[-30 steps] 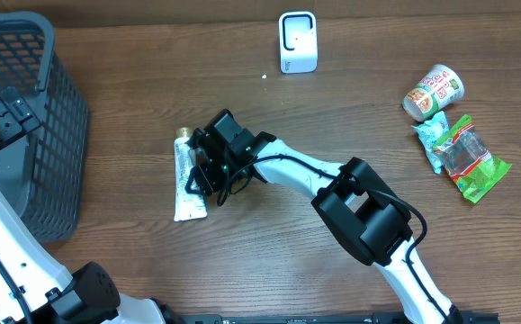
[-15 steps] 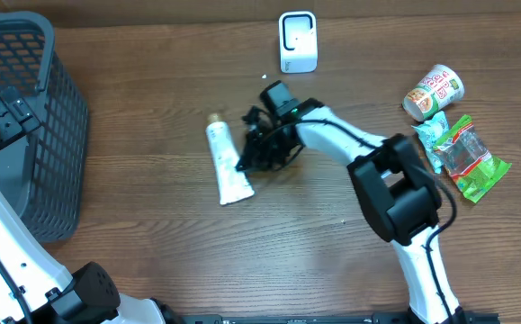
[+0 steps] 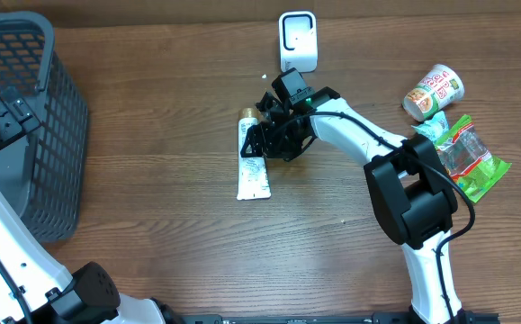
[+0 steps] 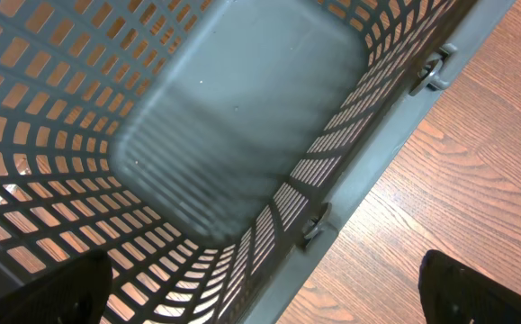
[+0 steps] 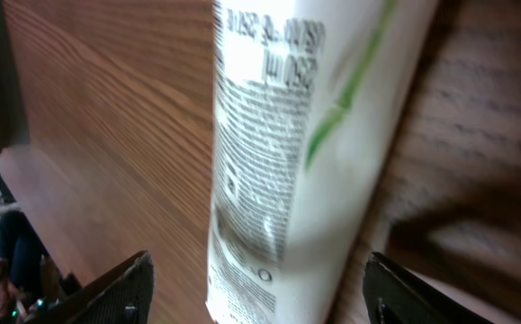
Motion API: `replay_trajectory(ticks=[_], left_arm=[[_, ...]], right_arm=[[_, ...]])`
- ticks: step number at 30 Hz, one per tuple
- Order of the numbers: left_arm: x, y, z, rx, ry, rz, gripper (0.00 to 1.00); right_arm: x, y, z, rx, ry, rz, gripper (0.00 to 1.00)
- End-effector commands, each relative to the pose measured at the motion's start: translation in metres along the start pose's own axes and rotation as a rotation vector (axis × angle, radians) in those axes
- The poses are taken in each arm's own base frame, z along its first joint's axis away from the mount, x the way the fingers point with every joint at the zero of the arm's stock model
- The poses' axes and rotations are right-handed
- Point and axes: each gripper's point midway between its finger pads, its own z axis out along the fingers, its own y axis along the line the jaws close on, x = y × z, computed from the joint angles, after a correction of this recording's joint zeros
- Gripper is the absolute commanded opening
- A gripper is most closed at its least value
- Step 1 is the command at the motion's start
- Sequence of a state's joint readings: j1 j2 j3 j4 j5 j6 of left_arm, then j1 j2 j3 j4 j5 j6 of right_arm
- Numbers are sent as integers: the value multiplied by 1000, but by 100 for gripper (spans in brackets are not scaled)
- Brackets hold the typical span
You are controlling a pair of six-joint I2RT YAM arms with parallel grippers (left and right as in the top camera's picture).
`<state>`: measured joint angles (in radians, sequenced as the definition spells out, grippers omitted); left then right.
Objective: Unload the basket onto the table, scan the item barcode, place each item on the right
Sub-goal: 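Lift the tube and carry it toward the white scanner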
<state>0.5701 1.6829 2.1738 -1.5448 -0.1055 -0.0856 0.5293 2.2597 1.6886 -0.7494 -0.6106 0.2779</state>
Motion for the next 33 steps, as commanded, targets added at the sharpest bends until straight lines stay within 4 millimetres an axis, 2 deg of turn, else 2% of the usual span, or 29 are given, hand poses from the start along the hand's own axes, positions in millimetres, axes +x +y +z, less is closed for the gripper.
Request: replay_trajectory(ticks=[1, 2, 5, 9, 10, 12, 13, 15, 18, 19, 20, 21, 23, 25, 28, 30, 33], left_arm=[[-3, -1, -8, 5, -26, 0, 100], [-3, -1, -8, 5, -26, 0, 100], [-3, -1, -8, 5, -26, 0, 100], [-3, -1, -8, 5, -26, 0, 100], [-3, -1, -8, 5, -26, 0, 100], [-3, -1, -8, 5, -26, 0, 100], [-3, -1, -8, 5, -26, 0, 100], [-3, -1, -8, 5, -26, 0, 100], [-3, -1, -8, 5, -26, 0, 100], [-3, -1, -8, 5, -26, 0, 100], [-3, -1, -8, 5, -26, 0, 99], [-3, -1, -8, 5, -26, 0, 100], [-3, -1, -8, 5, -26, 0, 100], [-3, -1, -8, 5, -26, 0, 100], [-3, -1, -8, 5, -26, 0, 100], [-3, -1, -8, 5, -26, 0, 100], [-3, -1, -8, 5, -26, 0, 100]], right_arm=[[6, 11, 16, -7, 5, 30, 74], [11, 12, 22, -6, 18, 50, 73], [30, 6, 45, 16, 80, 149, 60], [35, 1, 48, 24, 91, 193, 48], [34, 0, 48, 24, 90, 194, 43], [31, -3, 45, 22, 81, 200, 17], [28, -5, 44, 20, 74, 203, 9], [22, -9, 38, 4, 61, 216, 4], [13, -19, 28, -15, 43, 243, 8], [10, -21, 26, -17, 34, 247, 18], [8, -22, 25, -22, 25, 244, 36], [2, -19, 25, -37, 4, 227, 49], [-9, -12, 29, -48, -39, 221, 59], [-14, -8, 36, -25, -76, 221, 60], [-10, -10, 54, 61, -105, 267, 58], [0, -15, 70, 116, -98, 318, 48], [6, -25, 77, 164, -97, 385, 38]])
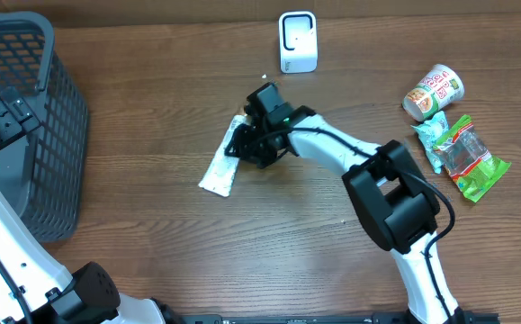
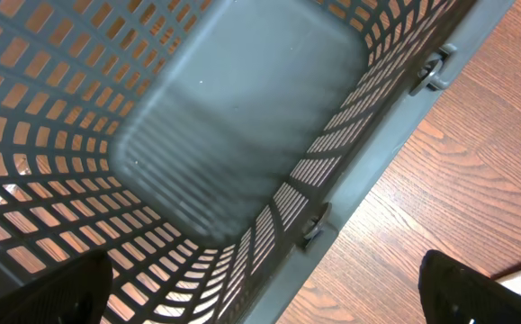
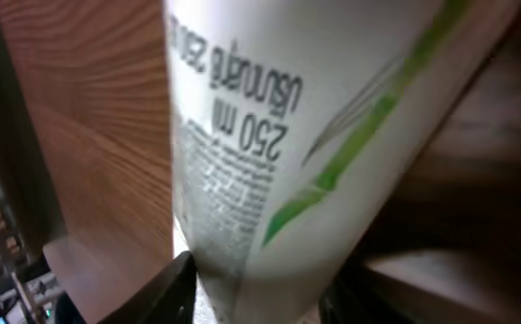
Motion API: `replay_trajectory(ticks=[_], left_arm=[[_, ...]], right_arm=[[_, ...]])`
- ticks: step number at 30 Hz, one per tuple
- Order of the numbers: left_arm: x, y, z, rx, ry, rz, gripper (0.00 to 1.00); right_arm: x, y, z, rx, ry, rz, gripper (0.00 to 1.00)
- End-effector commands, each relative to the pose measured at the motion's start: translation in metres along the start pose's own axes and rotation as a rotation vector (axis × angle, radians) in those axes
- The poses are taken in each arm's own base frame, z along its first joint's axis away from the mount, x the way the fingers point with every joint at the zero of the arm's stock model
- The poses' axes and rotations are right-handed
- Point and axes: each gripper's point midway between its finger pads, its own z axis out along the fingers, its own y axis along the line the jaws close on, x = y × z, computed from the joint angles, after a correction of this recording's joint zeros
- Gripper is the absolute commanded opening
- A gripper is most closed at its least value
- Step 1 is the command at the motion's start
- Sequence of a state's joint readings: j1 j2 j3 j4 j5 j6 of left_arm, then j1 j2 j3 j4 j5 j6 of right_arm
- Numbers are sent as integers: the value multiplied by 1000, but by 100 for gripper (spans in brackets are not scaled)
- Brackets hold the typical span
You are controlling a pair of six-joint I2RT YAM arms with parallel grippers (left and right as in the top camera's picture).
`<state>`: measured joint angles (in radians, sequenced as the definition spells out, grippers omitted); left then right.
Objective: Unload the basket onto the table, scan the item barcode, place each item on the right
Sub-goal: 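Lift the tube and carry it toward the white scanner, then hold the tube upright in front of the white scanner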
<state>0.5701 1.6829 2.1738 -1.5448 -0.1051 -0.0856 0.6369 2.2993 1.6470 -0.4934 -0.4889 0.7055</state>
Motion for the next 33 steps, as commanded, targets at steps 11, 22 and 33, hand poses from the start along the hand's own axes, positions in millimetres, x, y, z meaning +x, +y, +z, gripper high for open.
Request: replay_trajectory(ticks=[11, 22, 33], left_arm=[[-3, -1, -8, 5, -26, 0, 100], [-3, -1, -8, 5, -26, 0, 100], [-3, -1, -8, 5, -26, 0, 100]], right_arm=[[-10, -30, -19, -90, 88, -48, 4], [19, 45, -209, -324, -22, -667, 4], [35, 87, -320, -374, -212, -726, 4]])
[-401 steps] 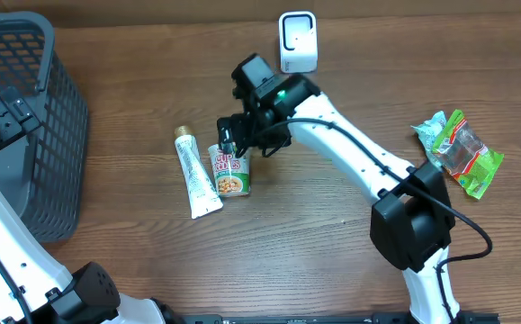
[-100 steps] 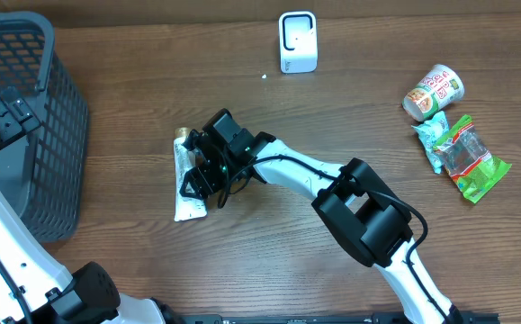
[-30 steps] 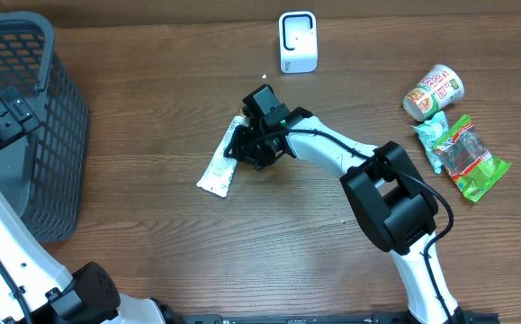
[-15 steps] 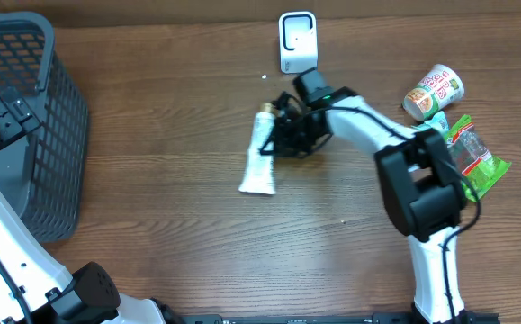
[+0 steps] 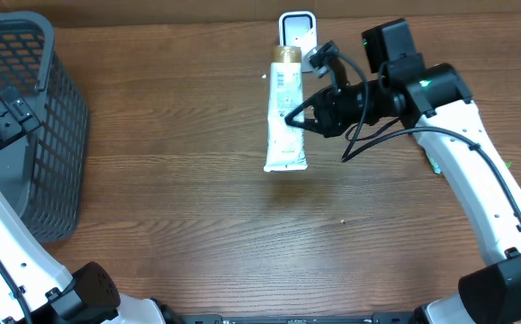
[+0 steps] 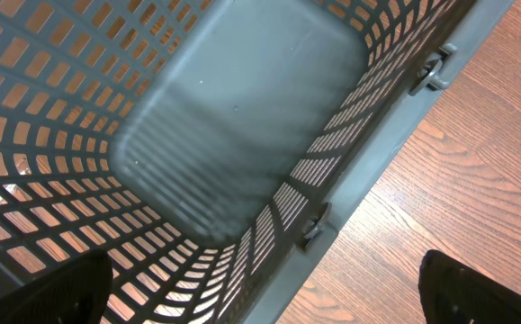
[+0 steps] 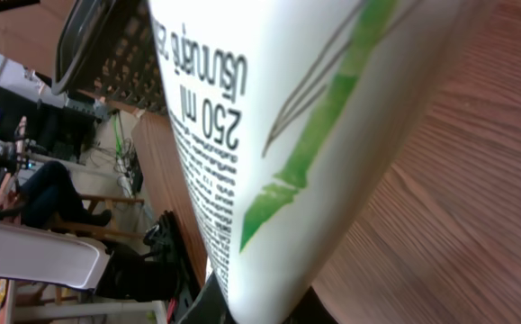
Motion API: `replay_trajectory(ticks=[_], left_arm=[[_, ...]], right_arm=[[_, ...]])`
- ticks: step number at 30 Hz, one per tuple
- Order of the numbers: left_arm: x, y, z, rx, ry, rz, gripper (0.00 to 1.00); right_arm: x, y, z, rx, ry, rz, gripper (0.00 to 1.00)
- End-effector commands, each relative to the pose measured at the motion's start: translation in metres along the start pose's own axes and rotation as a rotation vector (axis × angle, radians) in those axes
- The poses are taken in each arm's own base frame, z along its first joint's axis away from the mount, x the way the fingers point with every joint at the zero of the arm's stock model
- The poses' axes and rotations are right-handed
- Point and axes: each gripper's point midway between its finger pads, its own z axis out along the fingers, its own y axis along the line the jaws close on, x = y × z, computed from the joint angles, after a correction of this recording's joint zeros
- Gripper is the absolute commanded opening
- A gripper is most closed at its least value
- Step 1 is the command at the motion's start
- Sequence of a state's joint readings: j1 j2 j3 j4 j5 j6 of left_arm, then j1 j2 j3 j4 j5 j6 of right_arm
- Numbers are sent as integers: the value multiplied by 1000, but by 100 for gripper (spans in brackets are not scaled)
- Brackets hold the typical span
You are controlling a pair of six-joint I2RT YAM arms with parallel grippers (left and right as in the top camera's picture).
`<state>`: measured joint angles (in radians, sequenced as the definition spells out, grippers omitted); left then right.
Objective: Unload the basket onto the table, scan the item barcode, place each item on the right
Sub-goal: 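Hold the tube upright in front of the white scanner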
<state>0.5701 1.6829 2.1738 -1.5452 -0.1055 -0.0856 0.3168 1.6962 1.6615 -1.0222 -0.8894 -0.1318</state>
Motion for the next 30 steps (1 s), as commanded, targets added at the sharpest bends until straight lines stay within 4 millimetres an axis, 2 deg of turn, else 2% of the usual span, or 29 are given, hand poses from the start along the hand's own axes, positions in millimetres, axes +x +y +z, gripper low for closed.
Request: replay_trajectory(ticks=[1, 2, 3, 6, 11, 12, 14, 15, 17, 18, 20, 21, 22, 23, 24, 28, 30], left_arm=[[-3, -1, -8, 5, -26, 0, 100], [-3, -1, -8, 5, -26, 0, 100], [-3, -1, -8, 5, -26, 0, 100], [-3, -1, -8, 5, -26, 0, 100], [-3, -1, -8, 6, -26, 0, 100], [-3, -1, -8, 5, -26, 0, 100], [-3, -1, -8, 5, -26, 0, 100], [-3, -1, -8, 6, -26, 0, 100], [-3, -1, -8, 6, -26, 0, 100], [-3, -1, -8, 6, -26, 0, 100], [-3, -1, -8, 6, -26, 0, 100], [-3, -1, -8, 6, -26, 0, 100], [-3, -1, -8, 5, -26, 0, 100], [-3, -1, -8, 5, -26, 0, 100], [-3, -1, -8, 5, -26, 0, 100], [-3, -1, -8, 5, -26, 0, 100], [-3, -1, -8, 5, -26, 0, 100]], right_arm=[[-18, 19, -25, -25, -74, -32, 4], [-22, 2, -29, 53, -92, 53, 4], [-24, -6, -32, 94, -103, 81, 4], [-38, -10, -48, 180, -144, 86, 3], [-88, -25, -104, 544, -308, 42, 3], [-102, -34, -119, 696, -358, 18, 3], [-116, -51, -130, 901, -394, -37, 4], [-120, -57, -129, 963, -390, -66, 4], [-131, -83, -130, 1182, -371, -140, 4], [-139, -102, -128, 1315, -349, -190, 4], [-147, -124, -120, 1429, -307, -253, 4], [-151, -141, -112, 1489, -264, -302, 4], [-154, -153, -105, 1521, -238, -334, 4], [-154, -186, -85, 1566, -73, -474, 4], [-152, -207, -74, 1592, 49, -580, 4], [-157, -248, -54, 1640, 211, -765, 4], [-161, -260, -43, 1643, 212, -808, 4]])
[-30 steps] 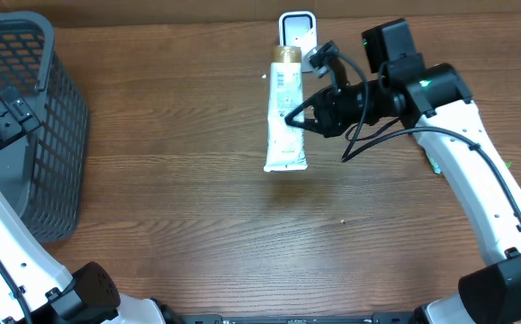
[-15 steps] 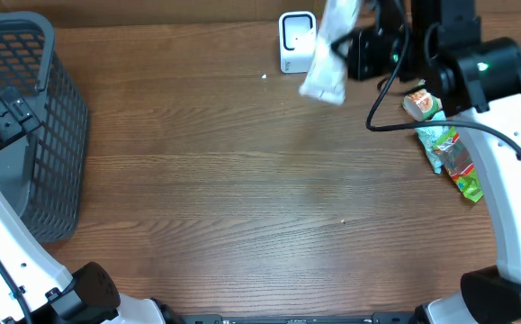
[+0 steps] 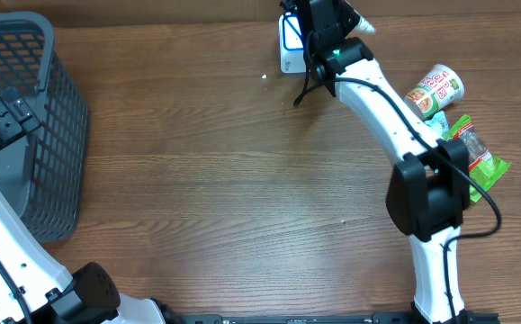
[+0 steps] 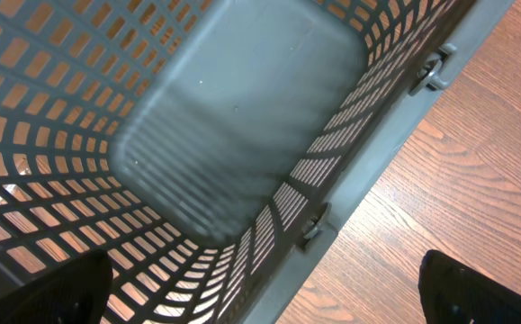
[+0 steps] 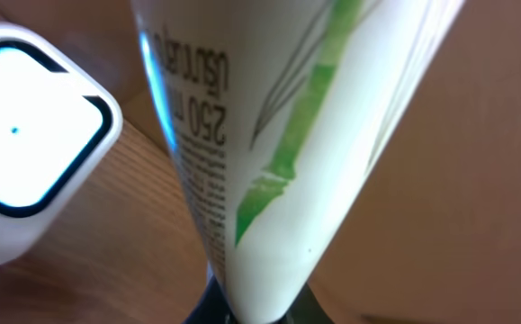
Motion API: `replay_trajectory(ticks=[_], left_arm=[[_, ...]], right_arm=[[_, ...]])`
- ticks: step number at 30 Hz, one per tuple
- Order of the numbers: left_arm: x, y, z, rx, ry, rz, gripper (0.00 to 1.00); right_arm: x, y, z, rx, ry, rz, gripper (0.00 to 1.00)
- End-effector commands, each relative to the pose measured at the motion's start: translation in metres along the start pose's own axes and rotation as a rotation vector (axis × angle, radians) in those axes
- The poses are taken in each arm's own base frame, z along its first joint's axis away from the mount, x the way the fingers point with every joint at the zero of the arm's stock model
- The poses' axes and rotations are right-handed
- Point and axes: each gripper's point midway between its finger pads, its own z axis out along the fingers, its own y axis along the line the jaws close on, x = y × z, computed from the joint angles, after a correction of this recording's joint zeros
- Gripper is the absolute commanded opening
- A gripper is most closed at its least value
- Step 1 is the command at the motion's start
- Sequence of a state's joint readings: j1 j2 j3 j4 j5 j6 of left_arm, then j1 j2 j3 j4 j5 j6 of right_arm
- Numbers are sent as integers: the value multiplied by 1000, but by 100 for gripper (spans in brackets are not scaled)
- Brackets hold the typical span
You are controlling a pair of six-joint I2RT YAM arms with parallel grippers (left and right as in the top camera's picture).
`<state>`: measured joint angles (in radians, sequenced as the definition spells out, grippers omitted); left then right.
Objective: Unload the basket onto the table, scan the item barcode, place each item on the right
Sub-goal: 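Hold the tube upright in front of the white scanner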
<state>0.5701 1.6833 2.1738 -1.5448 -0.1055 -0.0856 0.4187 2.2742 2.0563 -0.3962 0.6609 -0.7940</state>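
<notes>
In the right wrist view a white tube [image 5: 278,135] with a green stripe and "250 ml" print fills the middle, and my right gripper [image 5: 251,310] is shut on its lower end. The white scanner [image 5: 26,171] sits close at the tube's left, its face lit. Overhead, the right gripper [image 3: 327,27] is at the table's far edge and covers part of the scanner [image 3: 289,49]. Only a white tip of the tube [image 3: 361,22] shows there. My left gripper [image 4: 264,288] hangs open over the grey basket [image 4: 224,135].
The grey mesh basket [image 3: 53,135] stands at the left edge of the table. A noodle cup [image 3: 434,90] lies at the right, with green snack packets [image 3: 465,155] just below it. The right arm stretches across the table's right half.
The right gripper has gone from in front of the scanner to the far edge right at it. The tube now stands beside the scanner's lit face. The left arm has not moved.
The tube lay on the table with the right gripper open around it. Then the gripper was shut on it and the tube lay slanted to the left. Later it was held up near the scanner, and now it is close against the scanner.
</notes>
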Motion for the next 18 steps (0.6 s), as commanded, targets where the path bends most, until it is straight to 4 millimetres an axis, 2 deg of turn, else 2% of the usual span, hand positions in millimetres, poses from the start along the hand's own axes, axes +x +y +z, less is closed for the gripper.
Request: replay_trajectory(ticks=[1, 5, 9, 14, 18], left_arm=[[-3, -1, -8, 6, -26, 0, 100], [-3, -1, -8, 5, -26, 0, 100], [-3, -1, -8, 6, -26, 0, 100], [-3, -1, -8, 5, -26, 0, 100], [-3, -1, -8, 6, -26, 0, 100]], right_arm=[[-9, -20, 9, 97, -18, -160, 4], [-21, 5, 17, 16, -104, -214, 4], [-25, 10, 23, 21, -128, -125, 4], [-9, 26, 42, 2, -90, -143, 4], [1, 27, 49, -6, -70, -151, 4]])
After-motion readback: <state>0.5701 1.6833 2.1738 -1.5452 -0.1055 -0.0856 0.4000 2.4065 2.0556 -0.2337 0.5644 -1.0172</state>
